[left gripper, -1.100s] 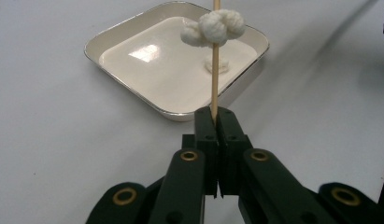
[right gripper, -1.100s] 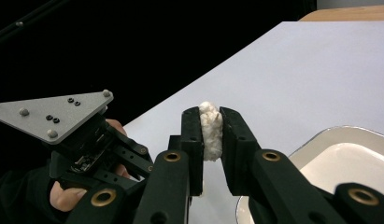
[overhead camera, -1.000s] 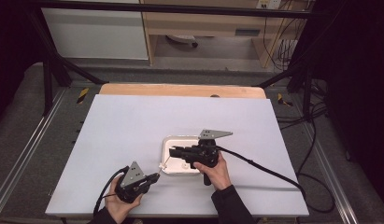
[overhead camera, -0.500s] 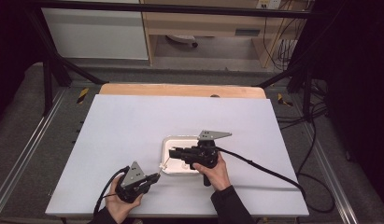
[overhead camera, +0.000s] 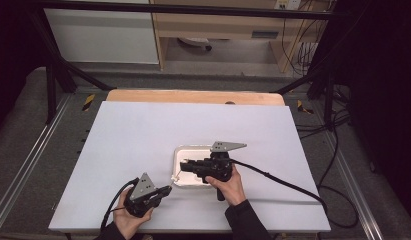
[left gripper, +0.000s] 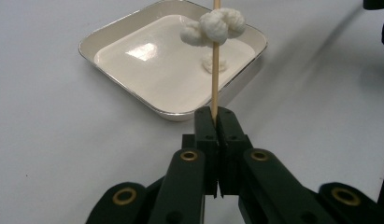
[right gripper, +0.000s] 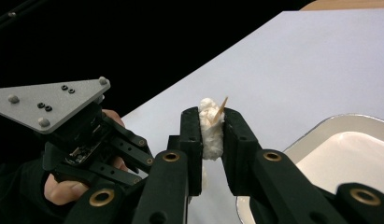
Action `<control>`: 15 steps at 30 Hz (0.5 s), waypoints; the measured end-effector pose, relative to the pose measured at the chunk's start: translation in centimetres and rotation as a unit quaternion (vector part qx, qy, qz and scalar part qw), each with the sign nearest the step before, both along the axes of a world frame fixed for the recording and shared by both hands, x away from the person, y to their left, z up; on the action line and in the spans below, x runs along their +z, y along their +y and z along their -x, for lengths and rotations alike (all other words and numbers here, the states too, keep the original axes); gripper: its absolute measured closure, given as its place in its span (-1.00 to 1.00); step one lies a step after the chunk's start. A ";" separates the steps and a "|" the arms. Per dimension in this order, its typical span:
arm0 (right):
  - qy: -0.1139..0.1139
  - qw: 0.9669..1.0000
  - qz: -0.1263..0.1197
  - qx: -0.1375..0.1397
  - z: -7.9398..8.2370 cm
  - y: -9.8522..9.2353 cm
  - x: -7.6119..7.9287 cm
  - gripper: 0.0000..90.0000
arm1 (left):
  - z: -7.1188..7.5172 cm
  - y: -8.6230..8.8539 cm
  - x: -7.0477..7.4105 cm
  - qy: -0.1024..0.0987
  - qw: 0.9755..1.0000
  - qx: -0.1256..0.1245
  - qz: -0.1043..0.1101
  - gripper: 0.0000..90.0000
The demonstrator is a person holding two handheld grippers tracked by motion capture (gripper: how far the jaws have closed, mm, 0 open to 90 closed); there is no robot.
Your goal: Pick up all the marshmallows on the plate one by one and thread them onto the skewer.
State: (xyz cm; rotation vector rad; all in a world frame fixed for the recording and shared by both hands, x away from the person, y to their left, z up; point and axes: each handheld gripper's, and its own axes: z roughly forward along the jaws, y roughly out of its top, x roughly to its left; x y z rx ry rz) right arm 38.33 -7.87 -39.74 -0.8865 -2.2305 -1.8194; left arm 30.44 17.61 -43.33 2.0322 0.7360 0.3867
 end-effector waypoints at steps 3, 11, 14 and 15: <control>0.007 1.000 0.010 0.009 0.1 0.4 -0.8 0.77 | 0.0 -0.2 0.3 -0.007 1.000 0.002 -0.006 0.97; 0.015 1.000 0.010 0.012 0.2 0.6 -1.1 0.76 | -0.2 -0.3 0.0 0.002 1.000 0.002 -0.008 0.97; 0.015 1.000 0.012 0.013 0.3 0.6 -1.2 0.76 | -0.2 -0.4 -0.1 0.002 1.000 0.000 -0.007 0.97; 0.016 1.000 0.013 0.014 0.3 0.6 -1.2 0.76 | -0.2 -0.3 0.0 -0.001 1.000 -0.003 0.001 0.97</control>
